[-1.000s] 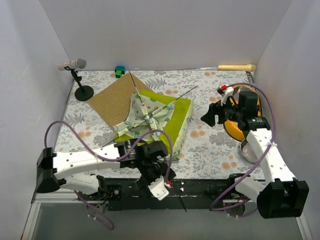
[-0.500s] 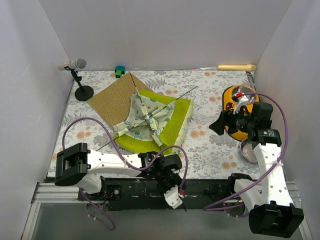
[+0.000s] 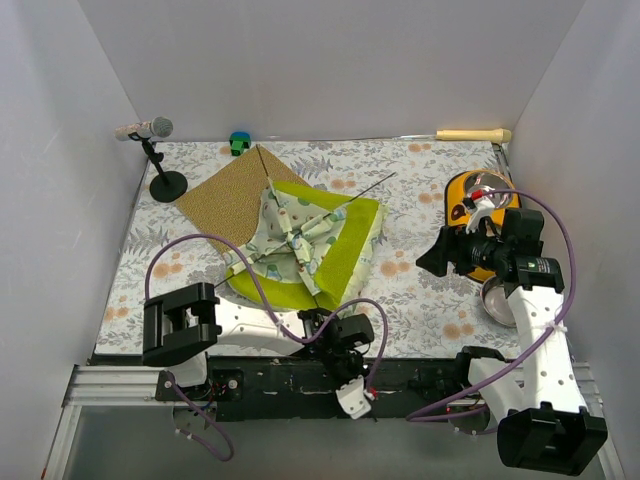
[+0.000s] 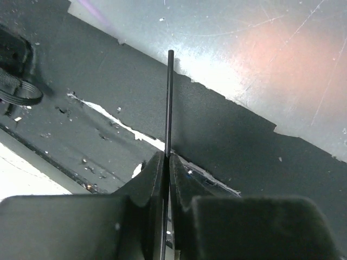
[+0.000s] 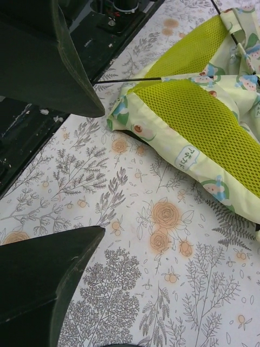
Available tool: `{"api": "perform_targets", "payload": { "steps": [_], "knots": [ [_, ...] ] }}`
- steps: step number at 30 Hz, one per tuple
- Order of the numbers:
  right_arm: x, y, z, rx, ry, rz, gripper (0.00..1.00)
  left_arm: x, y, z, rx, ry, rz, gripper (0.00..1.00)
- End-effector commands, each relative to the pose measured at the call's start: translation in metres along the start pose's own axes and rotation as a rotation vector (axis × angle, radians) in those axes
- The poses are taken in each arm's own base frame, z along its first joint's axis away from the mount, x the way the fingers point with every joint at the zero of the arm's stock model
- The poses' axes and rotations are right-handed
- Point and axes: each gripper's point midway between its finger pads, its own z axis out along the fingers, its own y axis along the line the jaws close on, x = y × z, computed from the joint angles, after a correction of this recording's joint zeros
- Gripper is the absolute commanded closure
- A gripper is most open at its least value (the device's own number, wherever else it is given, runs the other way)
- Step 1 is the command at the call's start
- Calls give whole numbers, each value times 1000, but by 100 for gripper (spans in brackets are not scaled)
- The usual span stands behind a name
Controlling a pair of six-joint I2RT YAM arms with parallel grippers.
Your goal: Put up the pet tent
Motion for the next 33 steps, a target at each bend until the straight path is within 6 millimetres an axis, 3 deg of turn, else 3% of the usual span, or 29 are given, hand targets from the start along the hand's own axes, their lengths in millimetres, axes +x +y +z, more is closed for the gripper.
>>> {"api": "perform_targets", "payload": {
  "steps": [1, 4, 8, 15, 25, 33],
  "knots": [
    [9, 22, -6, -100, -3, 21, 13, -15, 36, -25, -128, -33, -93, 100],
    [30, 41, 2, -247, 22, 152, 21, -21, 65, -61, -252, -41, -228, 100],
    [51, 40, 21, -326, 7, 298, 25, -30, 86, -92, -375, -77, -289, 100],
    [55, 34, 57, -367, -58, 398, 24, -52, 118, -142, -494, -256, -361, 100],
    [68, 49, 96, -450, -4, 584, 15, -87, 126, -189, -558, -368, -276, 100],
    [52, 92, 123, -614, 62, 635, 11, -108, 133, -223, -617, -392, -226, 100]
  ]
}}
